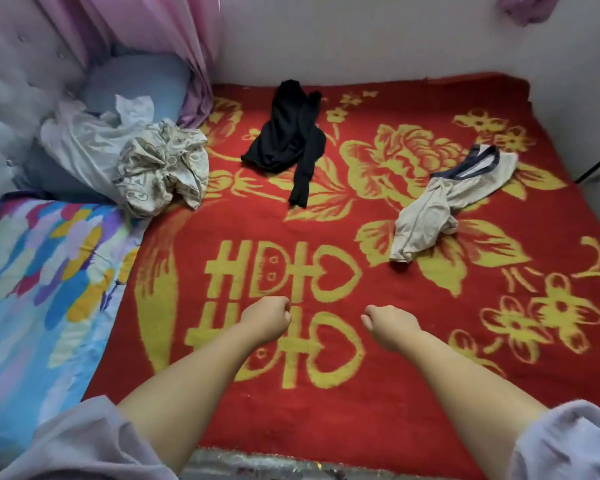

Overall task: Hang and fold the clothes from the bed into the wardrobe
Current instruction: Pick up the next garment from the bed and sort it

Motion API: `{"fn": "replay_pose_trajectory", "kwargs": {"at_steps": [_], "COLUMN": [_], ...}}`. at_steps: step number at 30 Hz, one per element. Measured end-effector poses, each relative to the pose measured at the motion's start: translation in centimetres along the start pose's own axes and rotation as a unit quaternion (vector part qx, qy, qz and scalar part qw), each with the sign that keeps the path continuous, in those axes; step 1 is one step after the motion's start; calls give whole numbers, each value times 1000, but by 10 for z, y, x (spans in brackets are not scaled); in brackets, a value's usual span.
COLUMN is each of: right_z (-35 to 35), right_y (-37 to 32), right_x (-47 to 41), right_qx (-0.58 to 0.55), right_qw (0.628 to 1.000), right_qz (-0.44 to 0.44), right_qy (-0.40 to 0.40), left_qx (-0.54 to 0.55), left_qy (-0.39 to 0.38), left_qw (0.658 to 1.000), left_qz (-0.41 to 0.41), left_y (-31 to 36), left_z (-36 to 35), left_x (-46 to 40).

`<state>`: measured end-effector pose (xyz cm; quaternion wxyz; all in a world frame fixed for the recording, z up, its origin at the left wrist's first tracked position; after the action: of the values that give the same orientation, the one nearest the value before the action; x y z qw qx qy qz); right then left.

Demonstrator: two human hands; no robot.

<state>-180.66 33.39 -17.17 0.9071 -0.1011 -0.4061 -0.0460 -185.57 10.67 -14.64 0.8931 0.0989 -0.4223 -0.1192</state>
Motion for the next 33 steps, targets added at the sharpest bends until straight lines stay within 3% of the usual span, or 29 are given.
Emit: {"fn": "replay_pose_trajectory", "kwargs": {"at_steps": [3,9,13,15,18,22,25,30,33], "right_z": [14,32,13,-13,-34,-38,-37,-37,-37], "right_y": [9,-3,-4,7,15,16,16,16,16], "right_x": [-63,-217,-300,-326,-341,-344,-344,-344,-345], "right_qx": [-13,-164,-73,19,41,50,53,47,52], "right_qw": [1000,985,996,994,972,958,957,949,948], "right_qz": [9,41,40,43,53,68,73,78,76], "right_qy": [-11,29,34,98,224,272,277,301,304], "left_qx": [7,-20,-43,-52,-123,-154,-114,-28,-37], "left_qy": [-13,22,79,128,198,245,244,253,242], "left_qw": [1000,999,996,990,972,956,963,967,969], "left_qz": [9,13,10,0,-43,-43,2,-19,-15], "left_y": [-5,-17,-28,-29,-32,-32,-31,-43,-41], "left_z": [4,20,47,60,84,115,139,162,140], "left_x": [-55,-192,-285,-324,-379,-434,-465,-473,-445]}}
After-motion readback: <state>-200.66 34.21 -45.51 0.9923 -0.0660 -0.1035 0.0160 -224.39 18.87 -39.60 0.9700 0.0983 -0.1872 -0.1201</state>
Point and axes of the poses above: each hand's wrist, its own x-axis away from the middle knuckle, its own z-axis out of the back of the hand, y = z × x, the point moved 3 cm from there along -x, towards the middle knuckle, and after that the axes turned 15 degrees about -y, right-handed, at the moved point
